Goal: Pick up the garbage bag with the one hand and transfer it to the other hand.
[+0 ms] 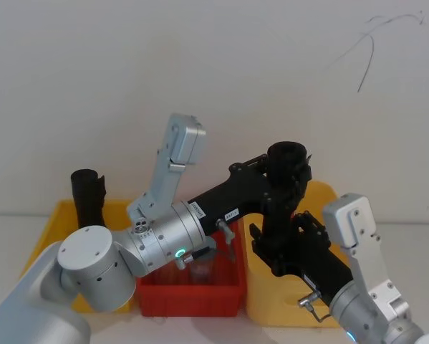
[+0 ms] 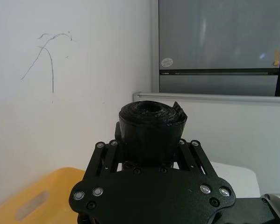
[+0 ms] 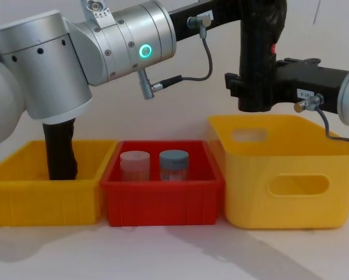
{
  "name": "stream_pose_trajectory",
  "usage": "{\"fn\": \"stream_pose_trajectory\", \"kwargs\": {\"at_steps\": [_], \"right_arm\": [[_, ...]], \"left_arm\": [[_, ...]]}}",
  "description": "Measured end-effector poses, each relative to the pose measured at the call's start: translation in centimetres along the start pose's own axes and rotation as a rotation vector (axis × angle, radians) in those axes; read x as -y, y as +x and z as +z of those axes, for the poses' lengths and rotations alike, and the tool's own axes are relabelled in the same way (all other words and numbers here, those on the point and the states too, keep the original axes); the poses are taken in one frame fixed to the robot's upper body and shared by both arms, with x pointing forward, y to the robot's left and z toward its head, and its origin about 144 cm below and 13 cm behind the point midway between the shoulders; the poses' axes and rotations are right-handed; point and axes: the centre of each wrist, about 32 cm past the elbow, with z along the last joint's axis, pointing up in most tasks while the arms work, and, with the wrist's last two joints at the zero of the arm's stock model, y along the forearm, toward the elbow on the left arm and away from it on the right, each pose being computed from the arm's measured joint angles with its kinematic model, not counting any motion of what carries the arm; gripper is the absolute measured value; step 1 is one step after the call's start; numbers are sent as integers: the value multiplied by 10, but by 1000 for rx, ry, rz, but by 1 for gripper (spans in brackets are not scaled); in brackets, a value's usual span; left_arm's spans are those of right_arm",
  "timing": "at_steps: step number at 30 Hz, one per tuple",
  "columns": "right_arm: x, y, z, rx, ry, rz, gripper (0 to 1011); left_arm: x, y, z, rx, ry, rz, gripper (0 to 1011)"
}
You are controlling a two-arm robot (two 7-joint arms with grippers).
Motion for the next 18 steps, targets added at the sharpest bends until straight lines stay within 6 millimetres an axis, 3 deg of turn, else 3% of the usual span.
{"fn": "stream_pose_trajectory", "kwargs": {"at_steps": [5,12,18], "right_arm": [[-2,-1,1,4,-2,-1,587],[-4,-1,1,7,-3,-1,579],[-5,-2,1,8,-4,0,576]], "left_arm": [[0,0,0,0,0,0,486],[0,0,0,0,0,0,486],[0,0,0,0,0,-1,616]]}}
